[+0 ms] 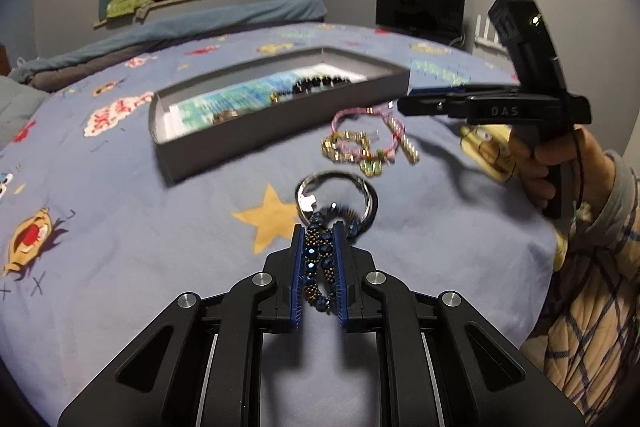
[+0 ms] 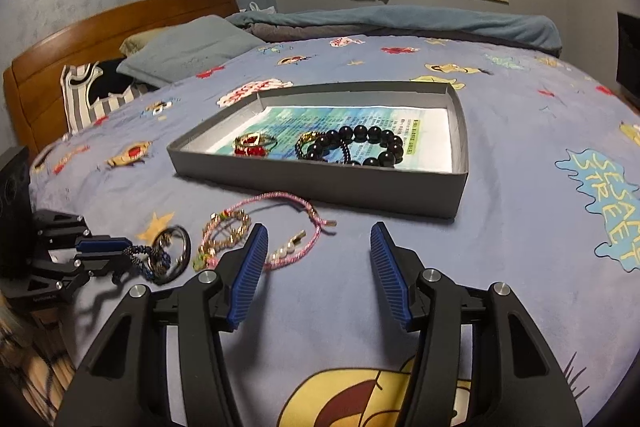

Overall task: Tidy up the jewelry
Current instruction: 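Grasp the blue beaded bracelet with the left gripper while the right gripper approaches the pink string bracelet, then grasp the pink string bracelet with the right gripper while the left gripper regrasps the blue beaded bracelet, then carry both bracelets over the gray box, lower them in and open both grippers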

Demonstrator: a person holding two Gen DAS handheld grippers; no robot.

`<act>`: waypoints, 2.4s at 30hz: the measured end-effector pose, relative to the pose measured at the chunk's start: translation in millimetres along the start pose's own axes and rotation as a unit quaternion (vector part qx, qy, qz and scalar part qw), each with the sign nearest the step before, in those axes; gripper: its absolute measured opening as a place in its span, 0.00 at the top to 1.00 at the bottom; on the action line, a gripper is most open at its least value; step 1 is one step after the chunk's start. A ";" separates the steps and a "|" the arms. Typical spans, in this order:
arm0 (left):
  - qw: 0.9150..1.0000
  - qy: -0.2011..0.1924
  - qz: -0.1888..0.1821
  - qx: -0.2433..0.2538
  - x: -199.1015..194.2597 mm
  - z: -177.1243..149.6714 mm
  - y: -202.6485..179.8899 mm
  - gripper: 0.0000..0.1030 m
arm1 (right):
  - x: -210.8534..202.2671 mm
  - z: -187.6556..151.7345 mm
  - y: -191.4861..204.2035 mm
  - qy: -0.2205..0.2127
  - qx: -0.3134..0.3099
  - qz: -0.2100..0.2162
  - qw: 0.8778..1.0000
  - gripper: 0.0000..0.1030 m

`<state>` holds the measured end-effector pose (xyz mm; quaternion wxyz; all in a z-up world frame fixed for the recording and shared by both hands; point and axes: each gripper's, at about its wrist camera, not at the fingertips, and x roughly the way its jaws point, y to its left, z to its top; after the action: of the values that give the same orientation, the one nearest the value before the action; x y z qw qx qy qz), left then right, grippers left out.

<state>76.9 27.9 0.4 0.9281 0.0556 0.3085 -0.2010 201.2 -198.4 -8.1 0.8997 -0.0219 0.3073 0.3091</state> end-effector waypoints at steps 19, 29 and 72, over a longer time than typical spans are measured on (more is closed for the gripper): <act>0.994 -0.077 0.027 -0.070 -28.5 13.9 33.1 0.86 | 15.4 15.8 5.6 0.001 -0.016 0.008 1.000 0.97; 0.990 -0.101 0.026 -0.093 -27.9 25.8 39.8 0.91 | -19.1 27.4 9.7 -0.066 -0.014 0.032 0.997 0.97; 0.989 -0.098 0.053 -0.099 -25.1 41.8 50.8 0.93 | -65.8 46.6 5.5 -0.171 0.010 0.040 0.984 0.97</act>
<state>102.2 73.3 47.9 0.9640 -0.0404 0.2315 -0.1242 182.5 -219.0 67.7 0.9261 0.0522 0.1529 0.3410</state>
